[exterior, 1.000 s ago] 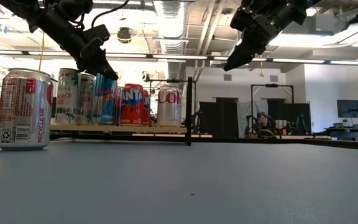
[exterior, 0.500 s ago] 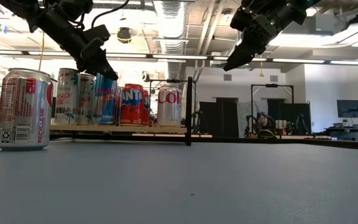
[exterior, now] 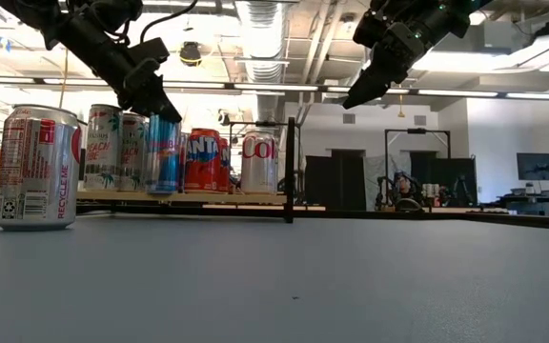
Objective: Place canned beverage on shelf
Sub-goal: Put the blue soda can on the shelf aligned with the other blue soda can
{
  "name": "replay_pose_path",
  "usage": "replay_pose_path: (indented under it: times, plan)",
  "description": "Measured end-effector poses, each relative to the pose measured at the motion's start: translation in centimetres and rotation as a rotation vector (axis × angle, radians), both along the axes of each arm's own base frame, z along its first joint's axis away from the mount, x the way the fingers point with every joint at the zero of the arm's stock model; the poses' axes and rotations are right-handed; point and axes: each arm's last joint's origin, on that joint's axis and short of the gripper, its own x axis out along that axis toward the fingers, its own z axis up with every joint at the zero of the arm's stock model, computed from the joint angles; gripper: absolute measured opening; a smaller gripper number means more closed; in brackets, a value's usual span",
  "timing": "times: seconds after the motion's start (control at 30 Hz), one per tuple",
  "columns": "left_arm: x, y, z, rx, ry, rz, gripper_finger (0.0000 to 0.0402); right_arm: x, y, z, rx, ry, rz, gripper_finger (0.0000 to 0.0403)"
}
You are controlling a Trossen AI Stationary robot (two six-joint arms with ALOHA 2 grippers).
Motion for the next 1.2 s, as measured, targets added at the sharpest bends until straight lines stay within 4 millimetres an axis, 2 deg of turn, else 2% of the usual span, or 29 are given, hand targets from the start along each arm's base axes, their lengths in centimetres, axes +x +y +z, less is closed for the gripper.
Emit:
replay_pose_path:
  times: [0.6,0.77,0.97,1.07,1.2]
  plan:
    - [0.3,0.0,2.3,0.060,-0.033,-0.059,0.0270,0.0,0.0,0.0,0.000,0.001,0.001,0.0290]
    - [0.8,-0.8,3.3,0.051,-0.076,-0.169,0.0270,0.0,0.0,0.0,0.000,0.001,0.001,0.0290]
    - [1.9,-2.7,3.5,0.059,-0.079,-0.282,0.0268,0.0,0.0,0.0,0.000,0.001,0.001,0.0290]
    - [2.8,-3.8,3.0,0.052,-0.050,-0.331,0.0251,0.0,0.0,0.0,-0.001,0.000,0.001,0.0290]
    - [4.3,-4.8,1.9,0.082,0.030,-0.320,0.0200,0.0,0.0,0.0,-0.001,0.000,0.001,0.0290]
